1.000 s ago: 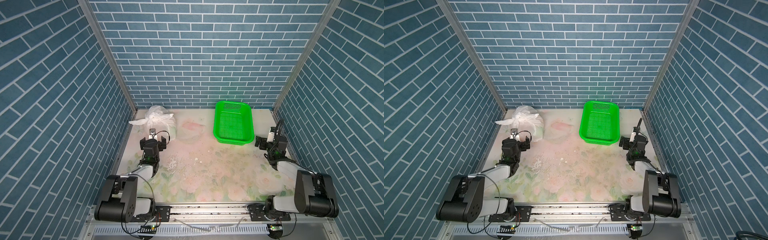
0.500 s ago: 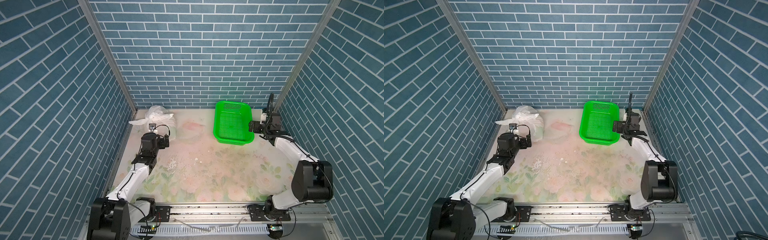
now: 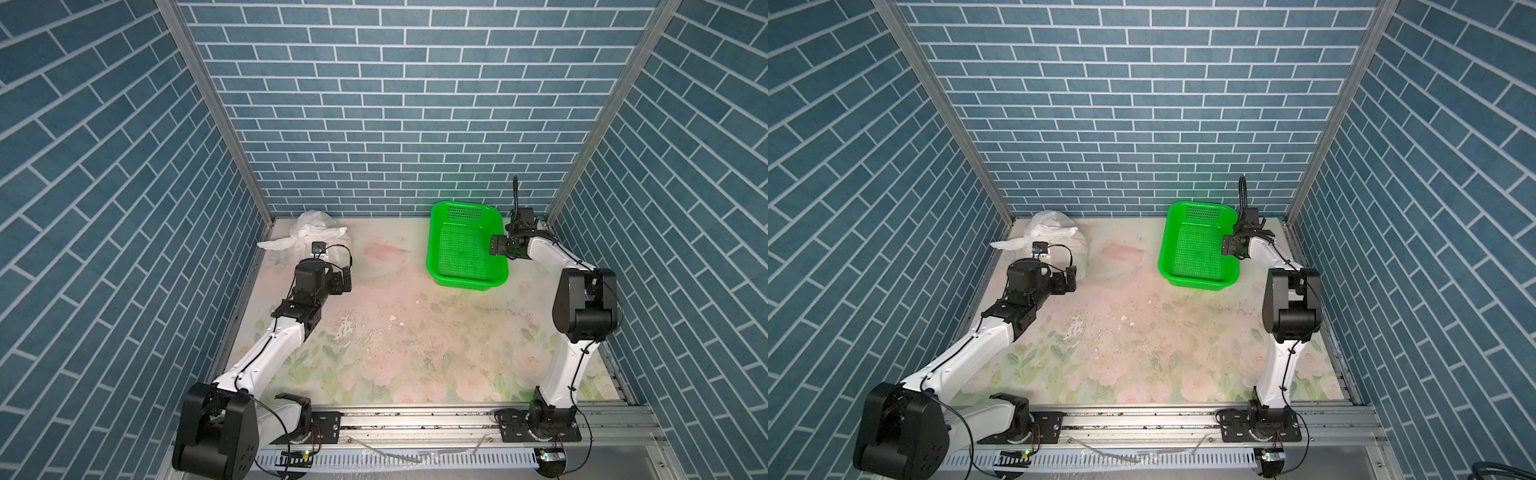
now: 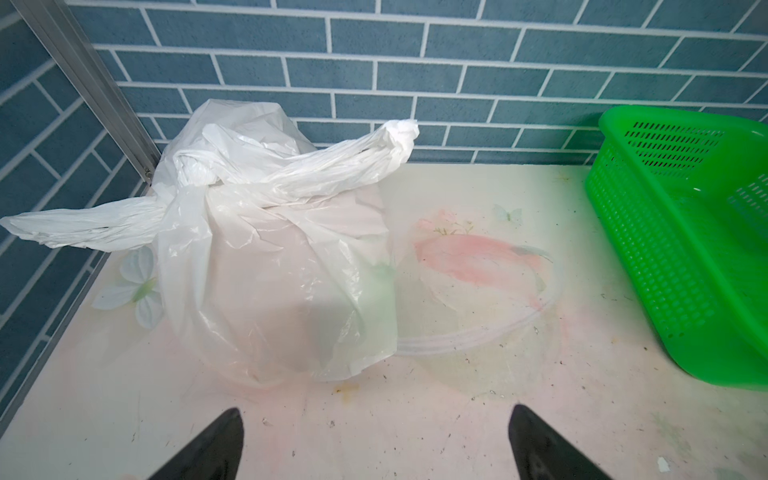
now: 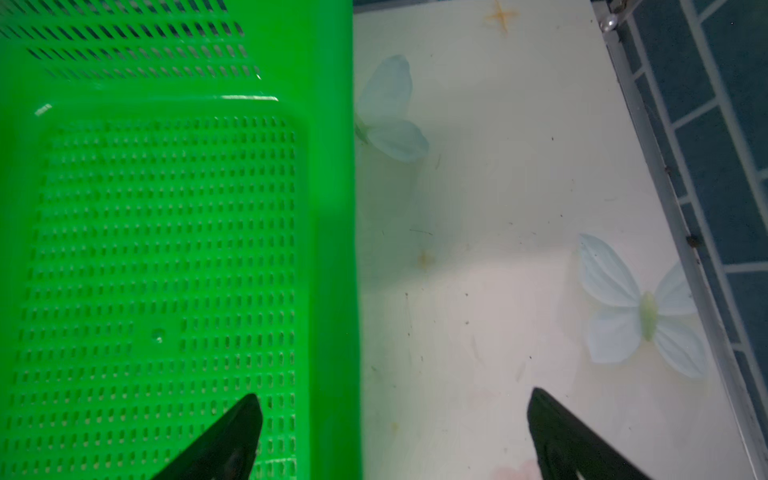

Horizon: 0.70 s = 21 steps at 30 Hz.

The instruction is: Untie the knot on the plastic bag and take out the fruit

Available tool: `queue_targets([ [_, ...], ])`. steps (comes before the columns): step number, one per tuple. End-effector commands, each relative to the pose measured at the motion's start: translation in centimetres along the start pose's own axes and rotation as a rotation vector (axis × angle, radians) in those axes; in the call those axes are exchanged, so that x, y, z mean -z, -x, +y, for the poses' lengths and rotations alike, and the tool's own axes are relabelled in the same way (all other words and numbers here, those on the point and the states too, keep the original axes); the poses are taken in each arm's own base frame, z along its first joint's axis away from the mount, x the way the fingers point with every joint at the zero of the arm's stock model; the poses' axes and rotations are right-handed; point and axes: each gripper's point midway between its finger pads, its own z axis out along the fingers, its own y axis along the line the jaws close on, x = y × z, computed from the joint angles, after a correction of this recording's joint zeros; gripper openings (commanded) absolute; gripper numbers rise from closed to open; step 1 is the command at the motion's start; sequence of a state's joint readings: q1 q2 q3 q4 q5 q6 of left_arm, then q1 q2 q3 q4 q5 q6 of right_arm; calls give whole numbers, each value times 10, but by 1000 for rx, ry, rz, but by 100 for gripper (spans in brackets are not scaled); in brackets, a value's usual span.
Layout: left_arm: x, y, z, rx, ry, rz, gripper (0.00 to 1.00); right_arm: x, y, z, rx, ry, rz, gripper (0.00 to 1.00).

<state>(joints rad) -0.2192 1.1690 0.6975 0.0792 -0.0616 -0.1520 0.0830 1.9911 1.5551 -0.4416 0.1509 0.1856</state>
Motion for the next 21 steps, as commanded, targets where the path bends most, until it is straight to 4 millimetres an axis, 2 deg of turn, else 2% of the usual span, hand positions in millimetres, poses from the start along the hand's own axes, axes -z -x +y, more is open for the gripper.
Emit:
queue_targets([
  [1, 7, 9, -2, 16, -6, -17, 100, 10, -16, -24, 16, -85, 82, 99],
  [7, 8, 7, -4, 21, -8, -7, 99, 18, -20, -61, -7, -150, 91, 99],
  [13, 1, 6, -12, 17, -28, 8, 100, 15, -18, -90, 24, -220, 115, 99],
  [16, -1, 5, -17, 13, -39, 15, 100, 25, -9, -90, 53, -218, 111, 99],
  [21, -3, 1, -24, 23, -54, 33, 100, 72, 14, -54, 64, -116, 27, 98],
])
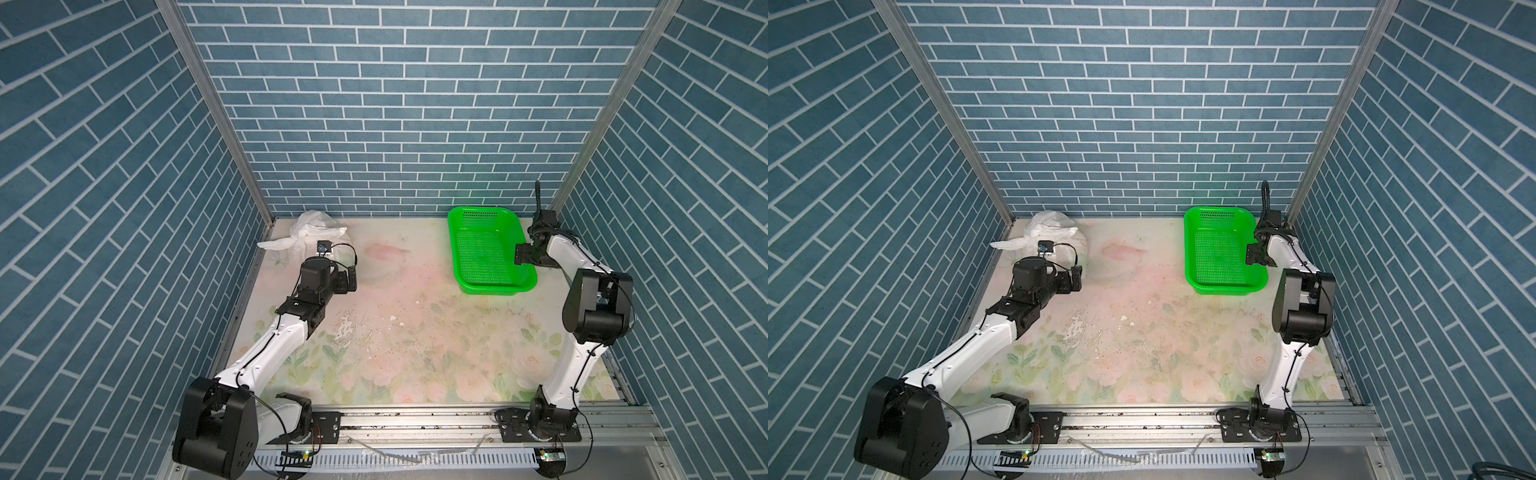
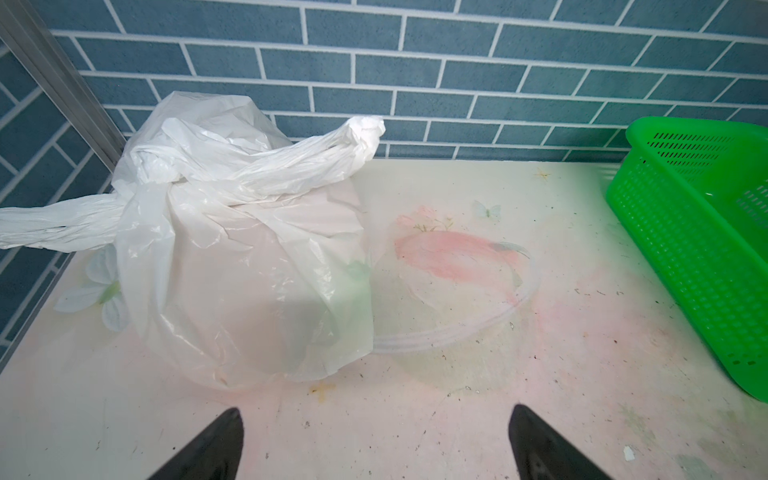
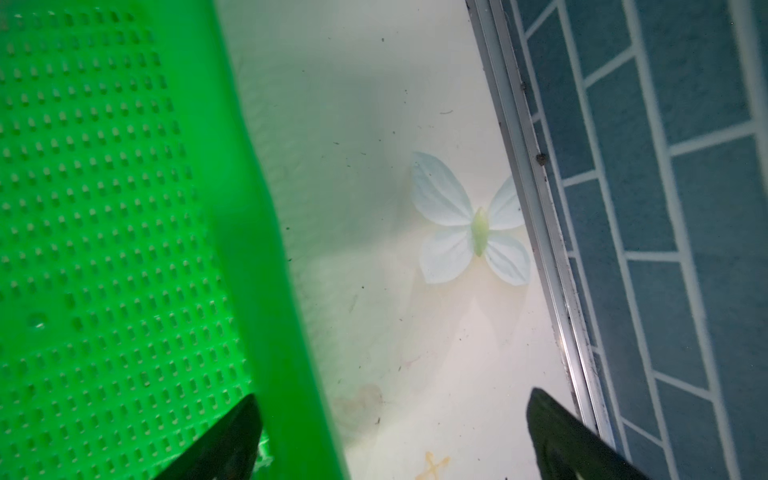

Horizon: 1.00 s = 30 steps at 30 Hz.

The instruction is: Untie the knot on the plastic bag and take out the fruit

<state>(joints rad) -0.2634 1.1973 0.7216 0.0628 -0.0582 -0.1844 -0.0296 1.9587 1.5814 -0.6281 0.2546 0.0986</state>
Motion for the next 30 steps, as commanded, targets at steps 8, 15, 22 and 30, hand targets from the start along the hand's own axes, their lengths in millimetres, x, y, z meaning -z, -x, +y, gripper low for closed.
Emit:
queue_targets([
  [8, -5, 0, -24, 3, -46, 32, 100, 107, 21, 114, 133, 256, -133, 94],
  [15, -12, -1, -37, -3, -65, 42, 100, 95, 12, 206, 216, 406, -108, 87],
  [22, -12, -7, -44, -8, -66, 50, 100, 66, -1, 242, 247, 448, -43, 80],
  [30, -15, -8, -48, -8, -68, 57, 100, 47, -11, 236, 266, 396, -6, 63],
])
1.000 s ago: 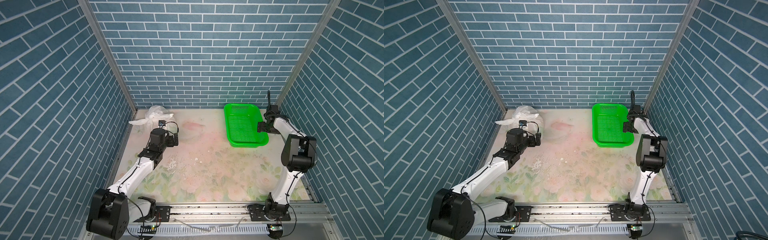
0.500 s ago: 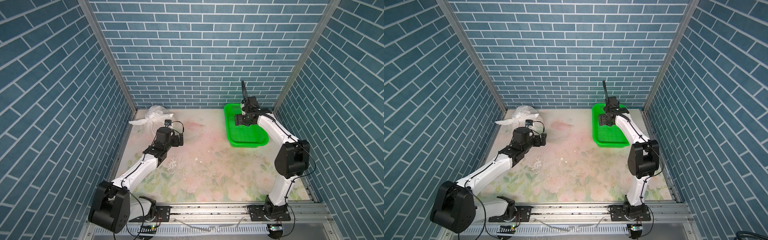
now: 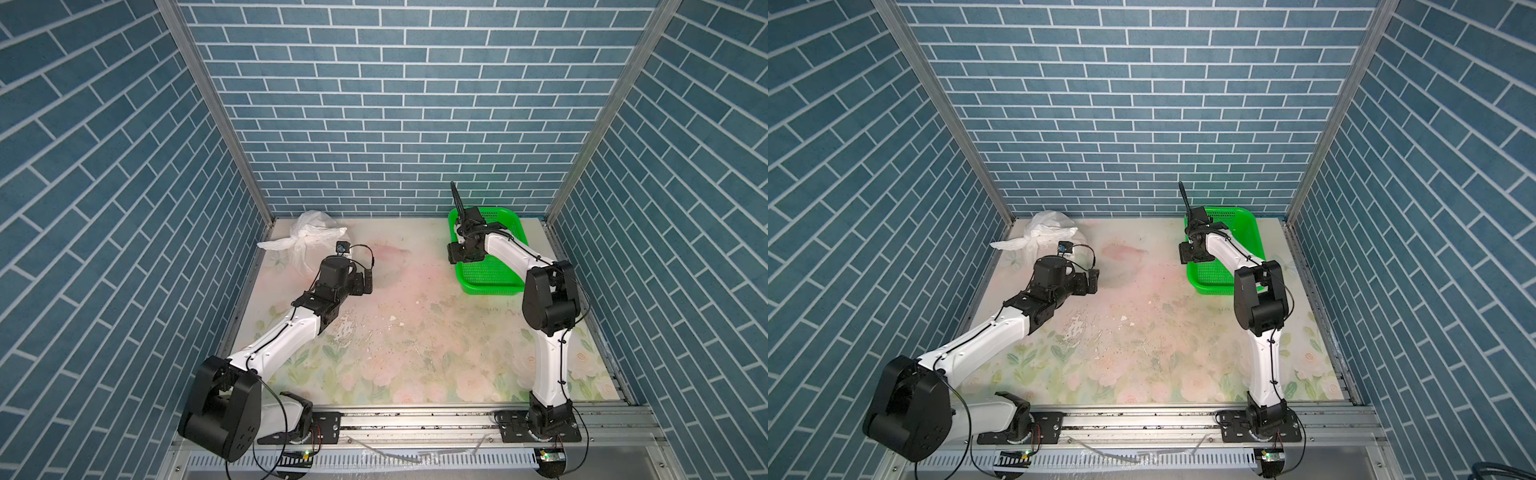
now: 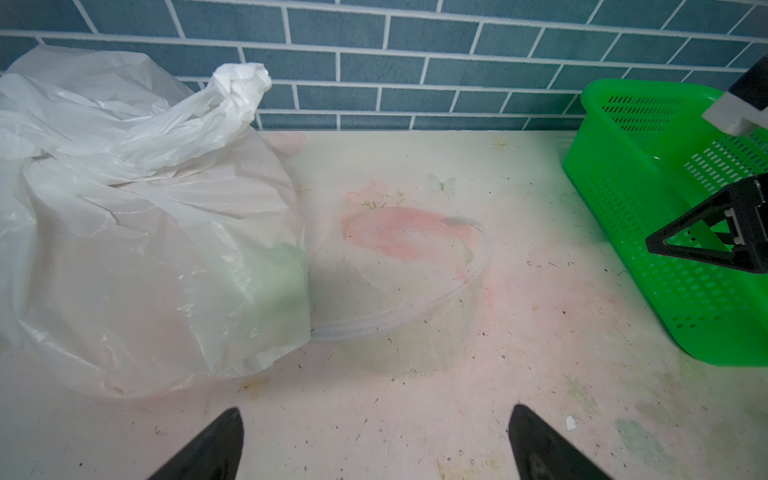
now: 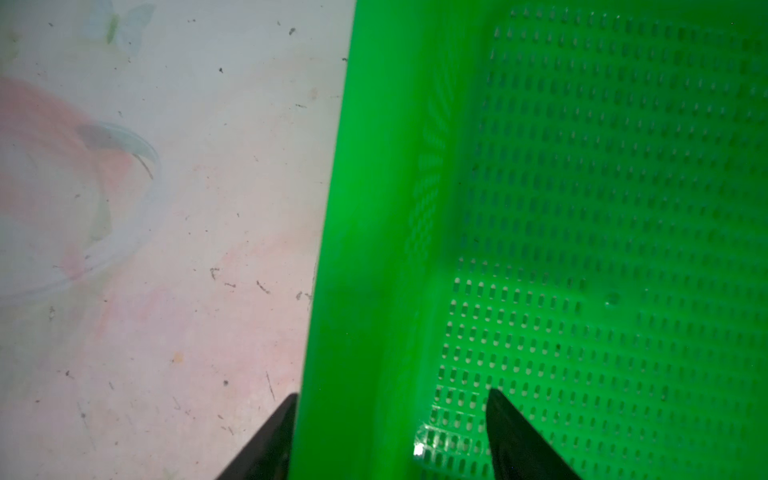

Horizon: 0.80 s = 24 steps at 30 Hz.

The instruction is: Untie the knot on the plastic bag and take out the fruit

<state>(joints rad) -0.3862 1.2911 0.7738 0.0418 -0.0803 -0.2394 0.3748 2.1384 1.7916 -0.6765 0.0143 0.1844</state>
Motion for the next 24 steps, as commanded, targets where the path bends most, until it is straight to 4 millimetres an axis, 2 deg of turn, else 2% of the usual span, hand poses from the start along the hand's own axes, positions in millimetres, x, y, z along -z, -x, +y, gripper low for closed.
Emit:
queue_targets([
  [1, -2, 8, -3, 5, 3, -14, 100, 7, 7, -8, -9, -33, -12, 61],
  [6, -8, 9, -7, 2, -4, -11, 99, 10, -3, -24, -36, -64, 5, 38],
  [12, -14, 11, -12, -1, -17, -6, 100, 10, -16, -53, -77, -110, 29, 22],
  [19, -19, 12, -17, -8, -29, 2, 100, 10, -22, -97, -101, -150, 32, 16],
  [24, -22, 14, -21, -13, -34, 4, 99, 6, -21, -117, -67, -162, 39, 16],
])
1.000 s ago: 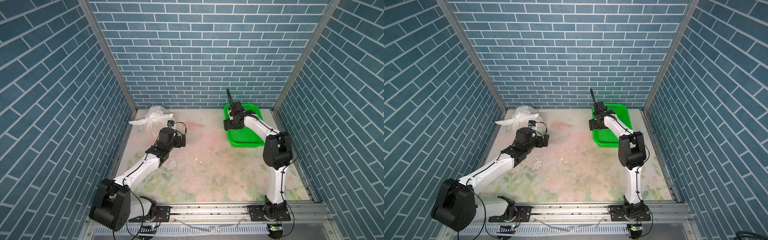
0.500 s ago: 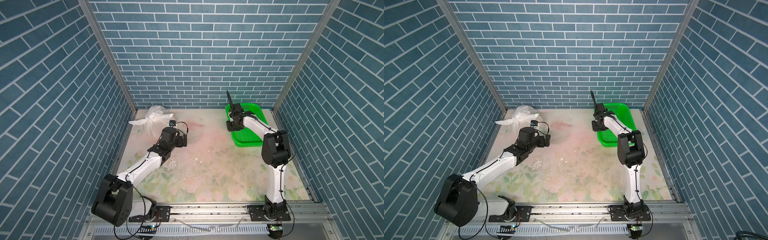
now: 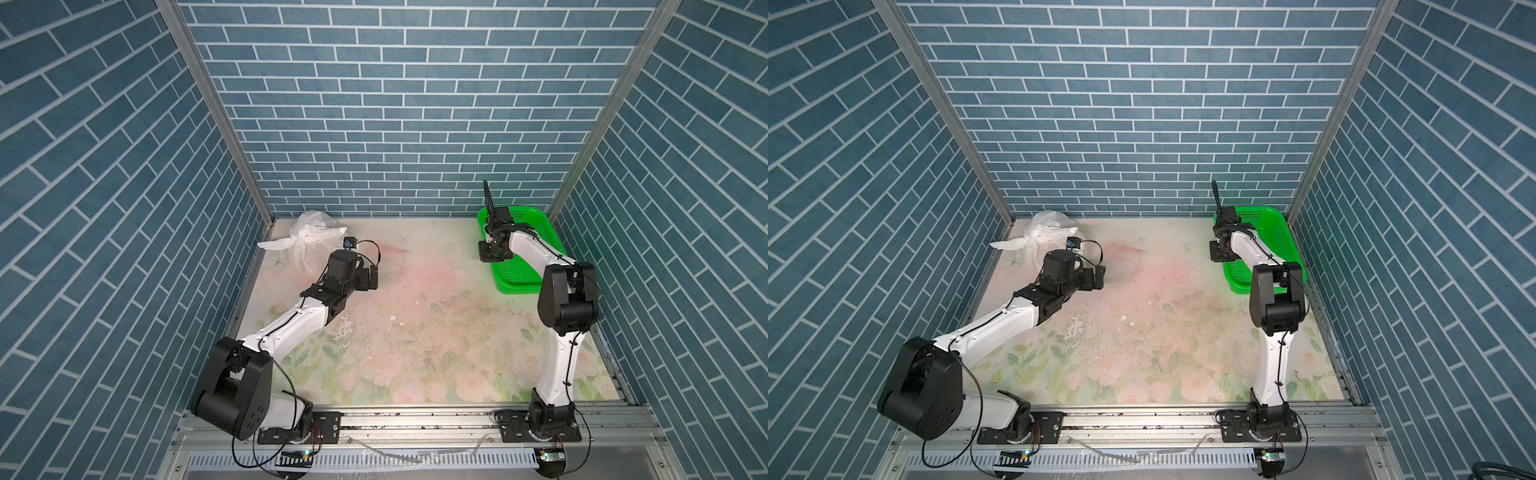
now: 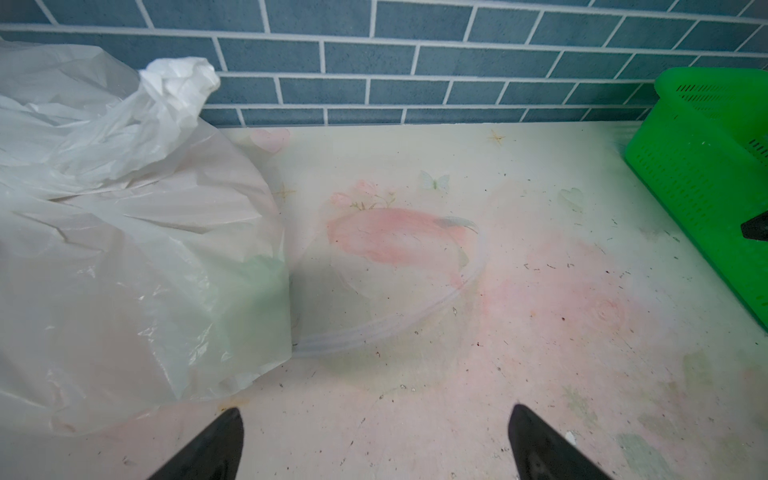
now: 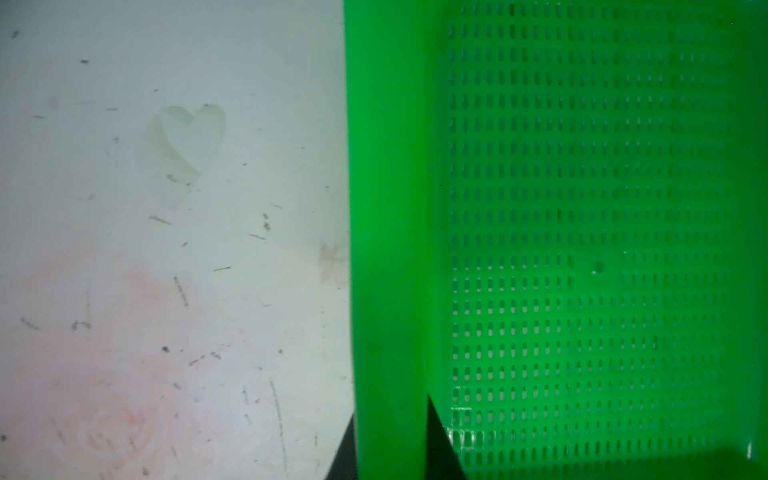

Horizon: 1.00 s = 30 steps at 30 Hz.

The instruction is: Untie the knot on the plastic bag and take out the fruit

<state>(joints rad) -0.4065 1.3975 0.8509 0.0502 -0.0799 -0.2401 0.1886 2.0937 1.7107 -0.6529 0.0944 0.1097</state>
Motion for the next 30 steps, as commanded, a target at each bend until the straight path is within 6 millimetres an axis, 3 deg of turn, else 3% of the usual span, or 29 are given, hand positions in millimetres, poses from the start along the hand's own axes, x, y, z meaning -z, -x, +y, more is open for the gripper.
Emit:
queue_targets([
  [1, -1, 10, -8, -1, -21, -20, 100, -3, -9, -10, 22, 3, 31, 16],
  [6, 2, 17, -3, -1, 19, -11, 100, 9, -3, -8, 15, 40, 4, 31],
  [10, 5, 34, 10, -1, 108, 13, 100, 40, 6, 5, 24, 88, -49, 54],
  [13, 7, 51, 30, 44, 187, 38, 100, 70, 11, 14, 36, 106, -95, 64],
  [20, 15, 82, 100, 133, 413, 76, 100, 121, 10, 46, 68, 181, -141, 70],
  [25, 9, 90, 147, 148, 546, 125, 100, 137, 4, 65, 81, 227, -151, 71],
  [30, -10, 94, 179, 134, 653, 171, 100, 143, 1, 72, 88, 243, -153, 71],
])
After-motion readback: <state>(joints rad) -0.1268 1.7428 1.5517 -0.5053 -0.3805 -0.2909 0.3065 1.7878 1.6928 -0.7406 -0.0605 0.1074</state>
